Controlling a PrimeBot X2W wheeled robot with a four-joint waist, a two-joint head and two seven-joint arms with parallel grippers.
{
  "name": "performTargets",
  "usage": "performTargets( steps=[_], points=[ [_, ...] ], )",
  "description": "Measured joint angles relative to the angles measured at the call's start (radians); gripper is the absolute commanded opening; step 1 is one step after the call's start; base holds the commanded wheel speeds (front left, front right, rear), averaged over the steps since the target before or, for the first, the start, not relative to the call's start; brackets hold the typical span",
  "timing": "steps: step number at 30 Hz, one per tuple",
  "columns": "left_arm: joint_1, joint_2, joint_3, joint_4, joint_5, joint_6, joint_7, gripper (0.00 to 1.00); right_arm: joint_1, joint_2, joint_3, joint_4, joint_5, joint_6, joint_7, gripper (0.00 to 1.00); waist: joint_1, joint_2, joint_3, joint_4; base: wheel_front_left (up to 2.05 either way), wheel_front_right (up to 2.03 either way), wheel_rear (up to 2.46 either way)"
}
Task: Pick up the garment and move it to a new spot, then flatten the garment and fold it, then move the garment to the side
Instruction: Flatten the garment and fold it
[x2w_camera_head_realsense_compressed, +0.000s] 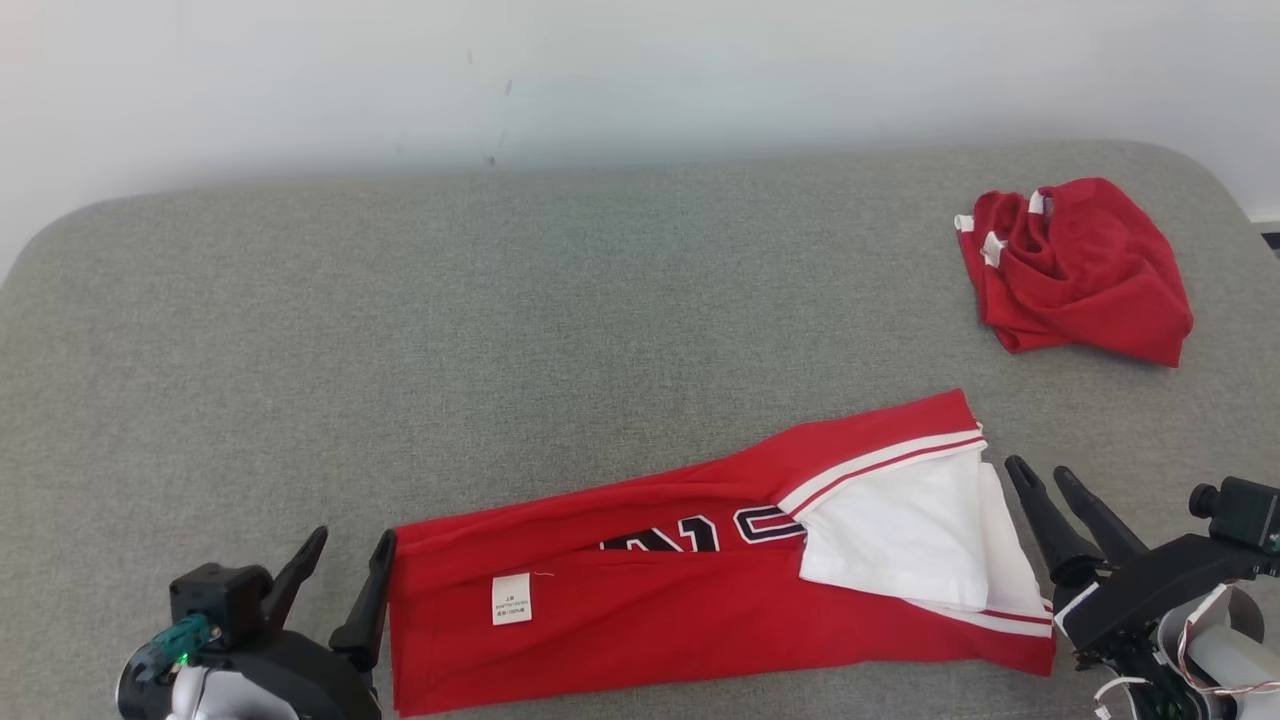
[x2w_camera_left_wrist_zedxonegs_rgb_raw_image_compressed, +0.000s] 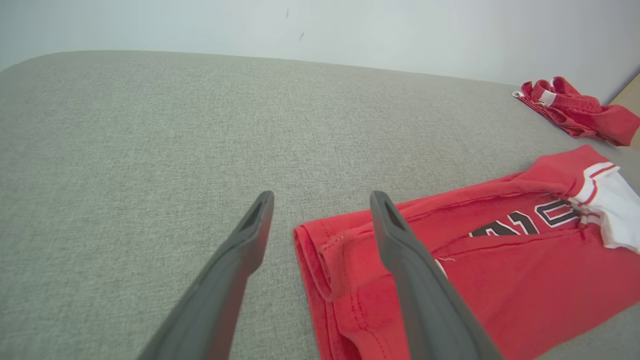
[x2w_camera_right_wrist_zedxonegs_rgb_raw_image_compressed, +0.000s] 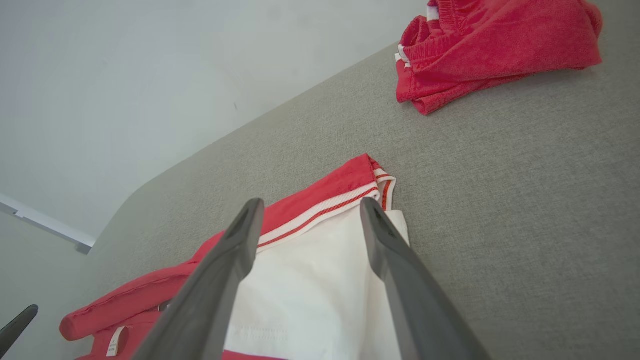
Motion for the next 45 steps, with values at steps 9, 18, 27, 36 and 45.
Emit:
performTargets(
  steps=[9, 18, 27, 36, 45],
  points=[
    [0.053, -0.009, 0.034, -0.046, -0.025, 0.035, -0.009, 1.00, 0.046, 0.021, -0.059, 0.012, -0.006, -0.063, -0.016, 1.00, 0.0000, 0.0000, -0.011, -0.013, 0.00, 0.00, 0.00],
    [0.069, -0.015, 0.044, -0.092, -0.026, 0.045, -0.012, 1.00, 0.047, 0.060, -0.082, 0.066, -0.003, -0.099, -0.017, 1.00, 0.0001, 0.0001, 0.003, -0.010, 0.00, 0.00, 0.00],
    [0.067, -0.013, 0.047, -0.133, -0.022, 0.045, -0.012, 1.00, 0.023, 0.113, -0.095, 0.148, 0.046, -0.113, -0.006, 1.00, 0.0002, 0.0001, 0.033, 0.008, 0.00, 0.00, 0.00],
    [0.062, -0.011, 0.048, -0.149, -0.014, 0.045, -0.017, 1.00, -0.030, 0.156, -0.102, 0.259, 0.099, -0.092, 0.070, 1.00, 0.0002, 0.0001, 0.058, 0.042, 0.00, 0.00, 0.00],
    [0.062, -0.007, 0.054, -0.149, -0.014, 0.045, -0.017, 1.00, -0.061, 0.190, -0.076, 0.321, 0.111, -0.045, 0.144, 1.00, 0.0002, 0.0001, 0.061, 0.059, 0.00, 0.00, 0.00]
  ],
)
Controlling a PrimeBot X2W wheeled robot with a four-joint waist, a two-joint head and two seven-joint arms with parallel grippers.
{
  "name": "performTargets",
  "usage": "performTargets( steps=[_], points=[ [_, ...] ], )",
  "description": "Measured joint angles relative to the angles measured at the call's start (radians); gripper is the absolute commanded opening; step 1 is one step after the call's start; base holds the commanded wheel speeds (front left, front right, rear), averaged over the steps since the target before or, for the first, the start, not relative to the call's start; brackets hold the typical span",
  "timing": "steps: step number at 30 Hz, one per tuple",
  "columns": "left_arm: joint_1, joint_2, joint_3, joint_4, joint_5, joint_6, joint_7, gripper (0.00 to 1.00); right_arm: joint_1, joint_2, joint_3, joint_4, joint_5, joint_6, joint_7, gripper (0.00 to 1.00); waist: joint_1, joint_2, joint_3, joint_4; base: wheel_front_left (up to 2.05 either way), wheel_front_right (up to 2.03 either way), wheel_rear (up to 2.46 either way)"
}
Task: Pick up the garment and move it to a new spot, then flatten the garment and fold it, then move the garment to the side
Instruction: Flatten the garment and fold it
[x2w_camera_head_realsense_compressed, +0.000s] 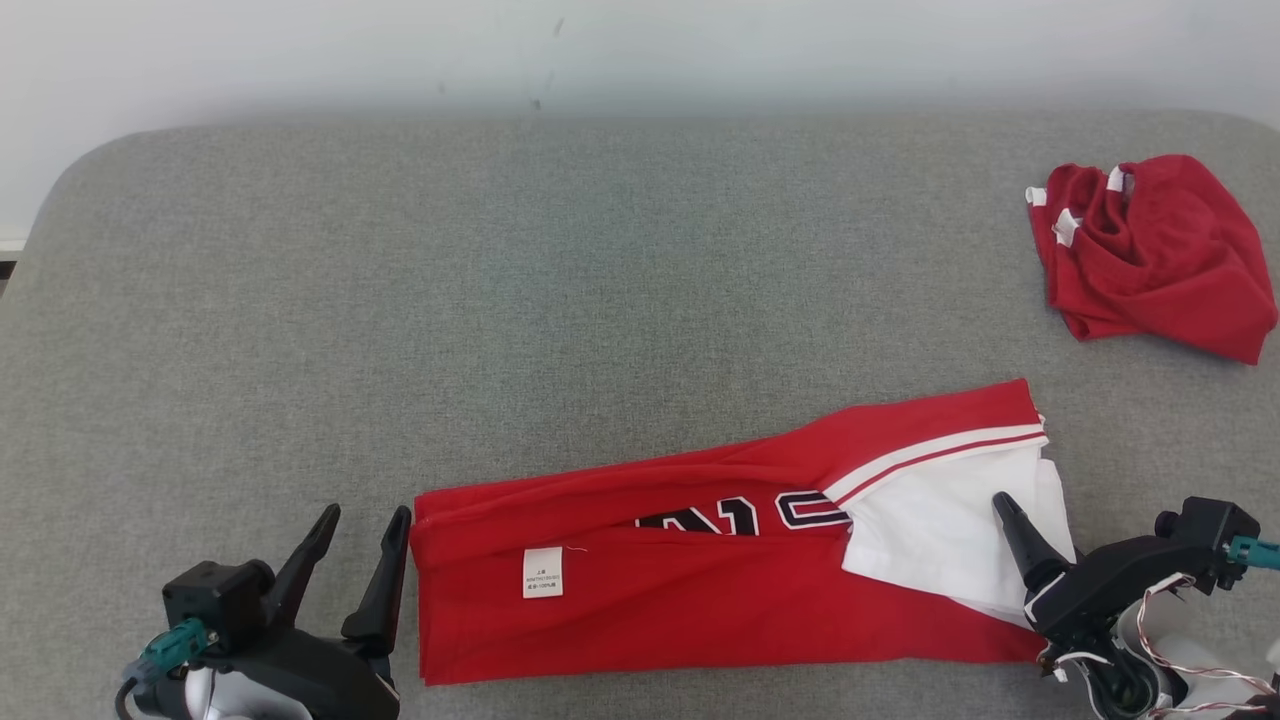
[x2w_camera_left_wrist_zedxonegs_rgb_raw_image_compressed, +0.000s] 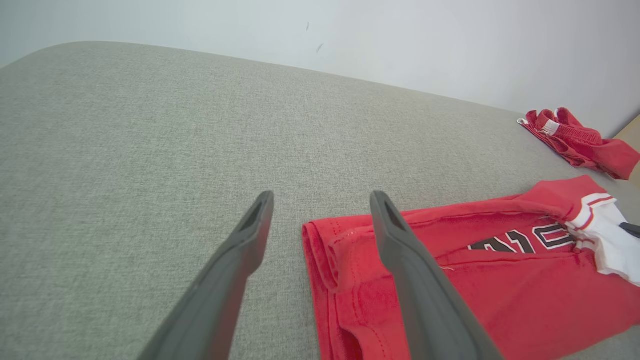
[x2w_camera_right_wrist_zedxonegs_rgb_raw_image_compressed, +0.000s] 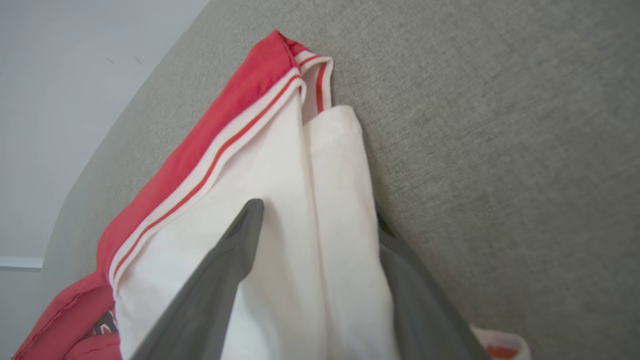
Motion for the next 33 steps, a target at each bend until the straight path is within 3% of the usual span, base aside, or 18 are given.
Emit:
performTargets(
  steps=[8, 10, 11, 12, 24, 33],
  points=[
    [0.000, 0.002, 0.002, -0.002, 0.000, 0.000, 0.000, 1.00, -0.030, 0.014, 0.030, 0.040, 0.004, 0.021, 0.062, 1.00, -0.0001, -0.0001, -0.002, 0.004, 0.00, 0.00, 0.00],
    [0.000, 0.002, 0.002, -0.002, 0.000, 0.000, 0.000, 1.00, -0.041, 0.023, 0.036, 0.053, 0.003, 0.026, 0.071, 0.39, 0.0000, -0.0001, -0.003, 0.004, 0.00, 0.00, 0.00],
    [0.000, 0.002, 0.002, -0.002, 0.000, 0.000, 0.000, 1.00, -0.045, 0.027, 0.038, 0.060, 0.003, 0.029, 0.077, 0.23, -0.0001, -0.0001, -0.005, 0.004, 0.00, 0.00, 0.00],
    [0.000, 0.002, 0.002, -0.002, 0.000, 0.000, 0.000, 1.00, -0.046, 0.030, 0.039, 0.065, 0.003, 0.031, 0.080, 0.00, -0.0001, -0.0001, -0.007, 0.005, 0.00, 0.00, 0.00],
    [0.008, 0.002, 0.004, -0.002, 0.000, 0.005, 0.000, 1.00, -0.072, 0.049, 0.033, 0.102, -0.024, 0.055, 0.035, 0.00, -0.0001, 0.0000, -0.025, -0.005, 0.00, 0.00, 0.00],
    [0.028, -0.002, 0.008, -0.011, 0.000, 0.009, 0.000, 1.00, -0.087, -0.021, 0.003, 0.107, -0.049, 0.064, -0.041, 0.00, -0.0001, -0.0001, -0.037, -0.028, 0.00, 0.00, 0.00]
  ],
)
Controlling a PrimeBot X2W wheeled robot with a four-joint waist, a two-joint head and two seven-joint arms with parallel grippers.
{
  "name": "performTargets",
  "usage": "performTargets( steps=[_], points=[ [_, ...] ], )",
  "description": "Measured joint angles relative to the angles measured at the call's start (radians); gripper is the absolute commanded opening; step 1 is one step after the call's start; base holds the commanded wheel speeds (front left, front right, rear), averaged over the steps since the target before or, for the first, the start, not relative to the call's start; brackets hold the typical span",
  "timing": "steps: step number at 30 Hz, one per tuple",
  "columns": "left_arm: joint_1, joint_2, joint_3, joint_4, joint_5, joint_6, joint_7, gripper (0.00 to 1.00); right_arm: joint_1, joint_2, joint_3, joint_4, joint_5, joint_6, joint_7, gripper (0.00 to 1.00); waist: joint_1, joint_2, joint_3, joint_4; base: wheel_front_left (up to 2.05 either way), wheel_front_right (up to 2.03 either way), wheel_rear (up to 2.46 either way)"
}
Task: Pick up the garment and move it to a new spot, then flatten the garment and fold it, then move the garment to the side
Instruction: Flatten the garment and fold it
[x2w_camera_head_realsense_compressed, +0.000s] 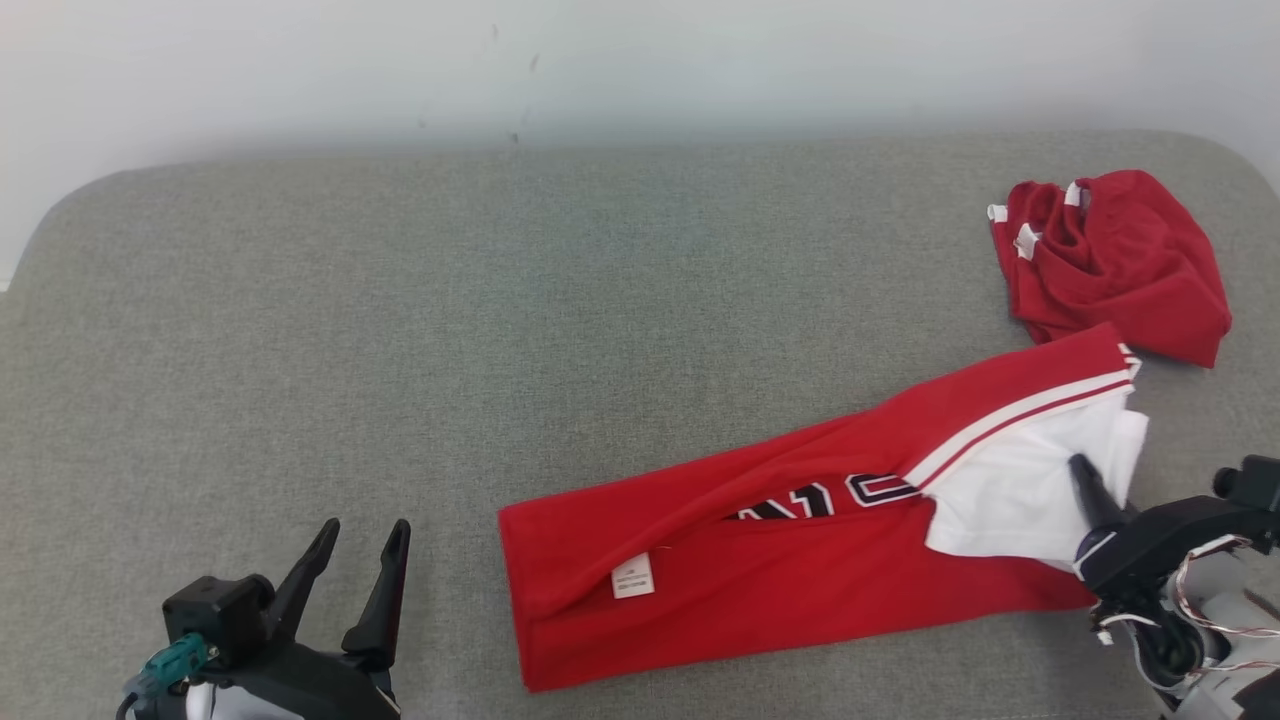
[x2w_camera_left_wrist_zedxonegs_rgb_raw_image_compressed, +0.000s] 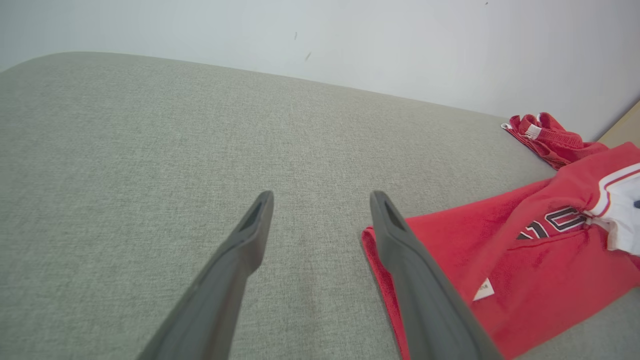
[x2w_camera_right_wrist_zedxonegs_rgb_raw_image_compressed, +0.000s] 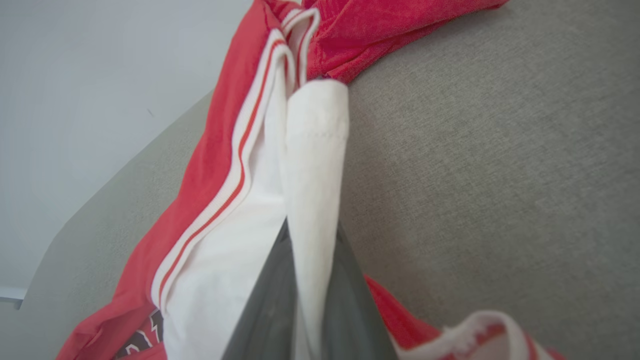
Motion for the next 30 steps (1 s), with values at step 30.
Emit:
performTargets(
  steps=[30],
  points=[
    [0.003, -0.043, -0.026, 0.015, -0.001, 0.000, 0.000, 1.00, -0.030, -0.065, 0.231, -0.365, -0.310, -0.013, -0.017, 0.00, -0.0001, 0.0000, -0.057, 0.032, 0.00, 0.00, 0.00]
  ],
)
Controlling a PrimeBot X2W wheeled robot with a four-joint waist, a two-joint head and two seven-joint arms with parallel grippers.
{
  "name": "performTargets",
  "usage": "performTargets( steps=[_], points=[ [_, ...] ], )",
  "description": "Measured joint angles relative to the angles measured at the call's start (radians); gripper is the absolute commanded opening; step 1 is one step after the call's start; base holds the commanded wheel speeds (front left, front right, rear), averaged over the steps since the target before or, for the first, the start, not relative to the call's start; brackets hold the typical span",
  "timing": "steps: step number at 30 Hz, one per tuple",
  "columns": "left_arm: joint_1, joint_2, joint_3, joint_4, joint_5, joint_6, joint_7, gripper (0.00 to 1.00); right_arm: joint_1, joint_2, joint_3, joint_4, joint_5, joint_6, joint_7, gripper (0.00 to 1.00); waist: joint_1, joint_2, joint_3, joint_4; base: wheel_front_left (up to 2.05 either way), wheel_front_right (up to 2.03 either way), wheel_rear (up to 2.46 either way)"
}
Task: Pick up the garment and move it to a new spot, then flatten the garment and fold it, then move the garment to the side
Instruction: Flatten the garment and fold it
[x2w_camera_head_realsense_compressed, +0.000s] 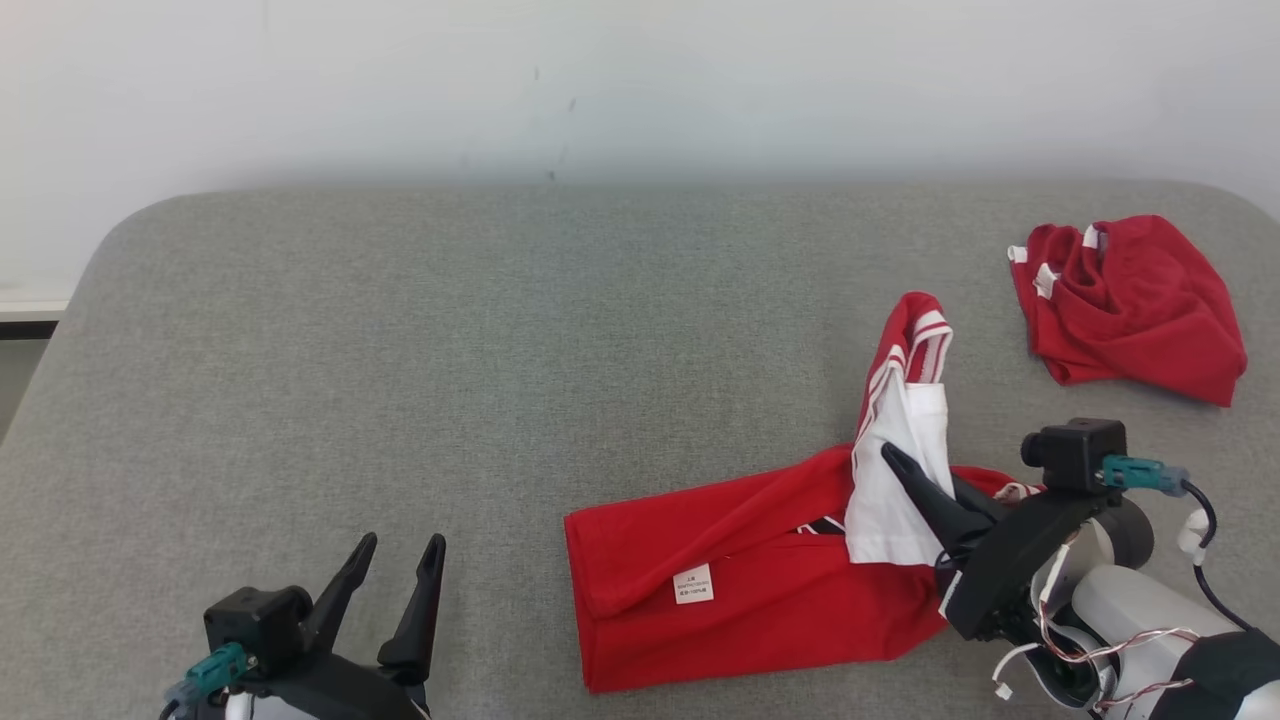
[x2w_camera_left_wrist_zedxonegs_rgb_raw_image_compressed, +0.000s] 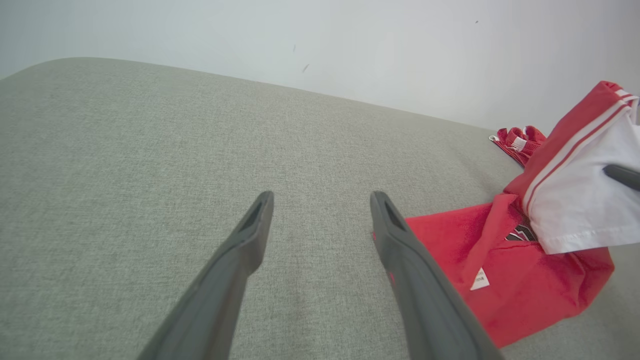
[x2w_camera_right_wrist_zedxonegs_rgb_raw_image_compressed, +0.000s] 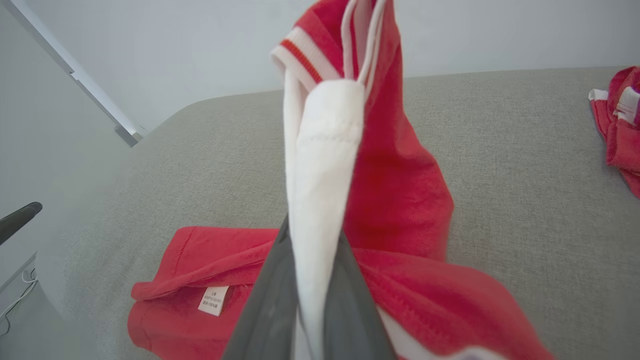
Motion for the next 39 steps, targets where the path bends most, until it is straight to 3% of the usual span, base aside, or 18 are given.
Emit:
performTargets(
  steps=[19, 20, 22, 23, 24, 31, 39],
  points=[
    [0.012, -0.023, -0.005, 0.016, -0.002, -0.001, 0.000, 1.00, -0.050, 0.072, 0.069, -0.062, -0.005, -0.103, 0.188, 0.00, 0.0000, 0.0000, -0.004, 0.067, 0.00, 0.00, 0.00],
    [0.012, -0.021, -0.002, 0.020, -0.004, -0.001, 0.000, 1.00, -0.055, 0.090, 0.080, -0.059, -0.005, -0.112, 0.209, 0.10, 0.0000, 0.0000, -0.003, 0.071, 0.00, 0.00, 0.00],
    [0.012, -0.021, -0.002, 0.022, -0.008, -0.001, 0.000, 1.00, -0.058, 0.106, 0.084, -0.057, -0.005, -0.119, 0.217, 0.50, 0.0000, 0.0000, -0.002, 0.073, 0.00, 0.00, 0.00],
    [0.012, -0.021, -0.002, 0.022, -0.008, -0.001, 0.000, 1.00, -0.062, 0.111, 0.086, -0.056, -0.005, -0.119, 0.222, 0.83, 0.0000, 0.0000, -0.002, 0.075, 0.00, 0.00, 0.00],
    [0.012, -0.021, -0.002, 0.022, -0.008, -0.001, 0.000, 1.00, -0.067, 0.115, 0.088, -0.056, -0.004, -0.119, 0.226, 1.00, 0.0000, 0.0000, -0.002, 0.076, 0.00, 0.00, 0.00],
    [0.012, -0.021, 0.000, 0.025, -0.009, -0.001, 0.000, 1.00, -0.072, 0.154, 0.083, -0.082, 0.016, -0.114, 0.229, 1.00, 0.0002, 0.0000, -0.002, 0.081, 0.00, 0.00, 0.00],
    [0.015, -0.010, 0.014, 0.028, -0.009, -0.001, 0.000, 1.00, -0.065, 0.167, 0.041, -0.176, 0.089, -0.056, 0.197, 1.00, 0.0002, 0.0000, -0.008, 0.072, 0.00, 0.00, 0.00]
  ],
)
